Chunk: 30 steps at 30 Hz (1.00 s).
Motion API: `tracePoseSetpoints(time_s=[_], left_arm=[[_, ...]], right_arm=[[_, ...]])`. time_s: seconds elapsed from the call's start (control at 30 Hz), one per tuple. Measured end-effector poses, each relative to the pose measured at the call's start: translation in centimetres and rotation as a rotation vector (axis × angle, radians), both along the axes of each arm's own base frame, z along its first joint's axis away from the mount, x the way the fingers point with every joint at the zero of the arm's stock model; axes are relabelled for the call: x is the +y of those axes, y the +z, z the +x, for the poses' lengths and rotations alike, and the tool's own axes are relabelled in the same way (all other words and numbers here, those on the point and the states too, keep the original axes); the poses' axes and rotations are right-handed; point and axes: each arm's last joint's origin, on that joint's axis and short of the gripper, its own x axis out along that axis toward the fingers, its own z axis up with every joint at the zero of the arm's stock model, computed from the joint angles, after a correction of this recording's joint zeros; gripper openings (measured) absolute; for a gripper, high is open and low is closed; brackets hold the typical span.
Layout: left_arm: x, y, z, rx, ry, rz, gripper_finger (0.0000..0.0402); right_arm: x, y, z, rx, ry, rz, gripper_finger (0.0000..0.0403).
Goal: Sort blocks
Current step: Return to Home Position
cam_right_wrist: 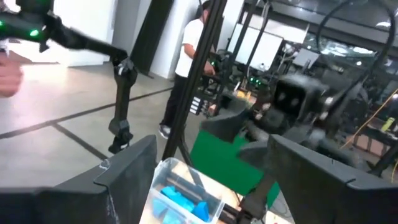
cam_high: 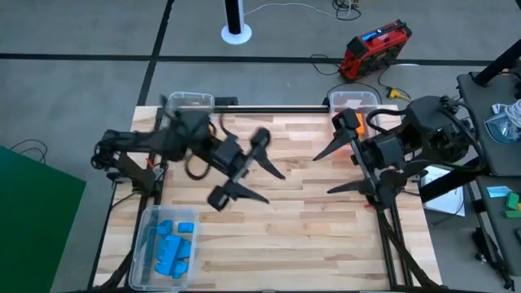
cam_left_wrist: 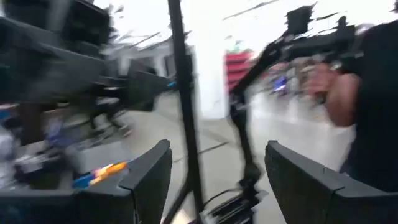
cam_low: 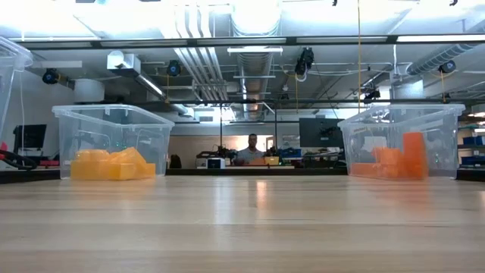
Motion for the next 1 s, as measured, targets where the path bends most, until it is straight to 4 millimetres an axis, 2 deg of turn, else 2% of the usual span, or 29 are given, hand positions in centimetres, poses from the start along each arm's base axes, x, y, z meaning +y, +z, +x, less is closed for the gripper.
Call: tracePoseSetpoints(time_s=[0.17,0.3,0.47,0.67,1.0], left_arm=[[-0.4,-4.4,2.4,-0.012,-0.109,-0.106,0.0233],[-0.2,-6.4,1.3,0.001,-0.126,-0.176,0.0233],[0.5,-6.6,-2.8,-0.048,-0.091,-0.204,0.0233],[2.4,-6.9,-9.3,-0.119,0.046,-0.22,0.0233],[4.5,-9.9,-17.4,-0.179,0.163,-0.26,0.0233]], right_arm=[[-0.1,-1.4,-0.1,-0.036,-0.005,0.021,0.0292],[-0.1,-3.7,-0.1,-0.008,-0.035,0.078,0.03],[-0.3,-6.8,-0.5,-0.052,-0.041,0.136,0.0313],[-1.3,-10.1,-1.3,-0.095,-0.064,0.186,0.0328],[-3.6,-11.5,-6.3,-0.186,-0.122,0.235,0.0338]])
